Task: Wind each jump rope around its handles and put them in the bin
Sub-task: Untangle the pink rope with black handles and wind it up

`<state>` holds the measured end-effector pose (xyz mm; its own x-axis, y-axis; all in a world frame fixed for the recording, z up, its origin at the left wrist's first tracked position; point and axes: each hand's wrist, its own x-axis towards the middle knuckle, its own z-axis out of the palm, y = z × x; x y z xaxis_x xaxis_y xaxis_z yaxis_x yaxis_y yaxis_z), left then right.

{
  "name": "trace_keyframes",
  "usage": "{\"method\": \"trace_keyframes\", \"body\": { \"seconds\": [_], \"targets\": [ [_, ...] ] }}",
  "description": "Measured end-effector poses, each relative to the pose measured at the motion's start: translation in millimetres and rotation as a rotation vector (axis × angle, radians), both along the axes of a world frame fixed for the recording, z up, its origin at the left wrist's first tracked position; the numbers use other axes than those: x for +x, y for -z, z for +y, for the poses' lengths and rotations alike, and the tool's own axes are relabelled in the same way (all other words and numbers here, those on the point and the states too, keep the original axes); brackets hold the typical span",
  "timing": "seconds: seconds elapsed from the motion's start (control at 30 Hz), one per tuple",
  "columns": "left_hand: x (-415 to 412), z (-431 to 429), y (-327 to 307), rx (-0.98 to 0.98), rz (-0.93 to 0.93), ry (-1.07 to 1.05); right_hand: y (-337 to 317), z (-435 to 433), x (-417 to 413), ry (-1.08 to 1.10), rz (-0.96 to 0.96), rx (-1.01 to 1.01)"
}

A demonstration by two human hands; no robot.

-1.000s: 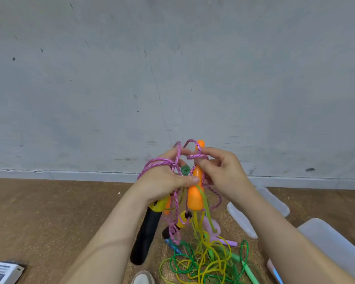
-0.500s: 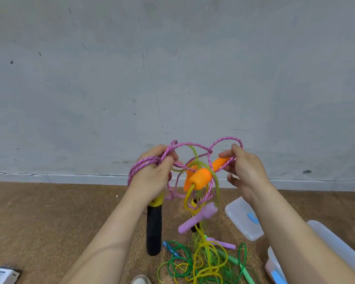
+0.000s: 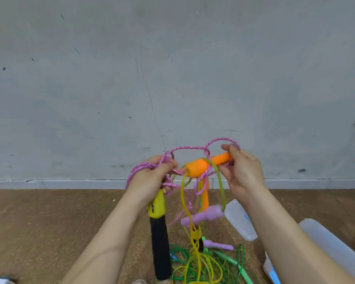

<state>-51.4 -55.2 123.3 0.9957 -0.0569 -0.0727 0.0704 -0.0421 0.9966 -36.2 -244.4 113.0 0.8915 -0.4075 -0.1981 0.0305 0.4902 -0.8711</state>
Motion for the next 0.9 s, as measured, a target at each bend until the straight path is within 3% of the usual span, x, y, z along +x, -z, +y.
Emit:
{"method": "trace_keyframes", "body": {
  "seconds": [0.3,0.4,0.47,0.6,0.7,0.77,0.83,0.9],
  "targets": [
    [2,7,-9,-0.265,-0.232,-0.283,20,-17,5,-0.095,0.276,-0.647],
    [7,17,-11,-0.300,-0.306,-0.506,12,-26,1,-0.134,0.291,-0.473],
    [11,22,-9,-0.289,-0.286,-0.568,10,-26,-1,-0.274,0.283,-0.383],
    [15,28,-1,-0.186,-0.069,-0.244,3,-17,-5,-0.460,0.211,-0.296],
    [11,29,-1,-0.196,0.004,0.050,-4,-13,-5,-0.481,0.244,-0.387],
    [8,34,-4,-0.032,0.000,0.145,-6,-16,-3,-0.423,0.311,-0.503],
    [11,43,-5,0.224,-0.077,0.012,-6,-27,0,-0.297,0.351,-0.531],
    [17,53,-4,0.121,-0.116,-0.291,-2,-41,3,-0.168,0.357,-0.380]
  ]
}}
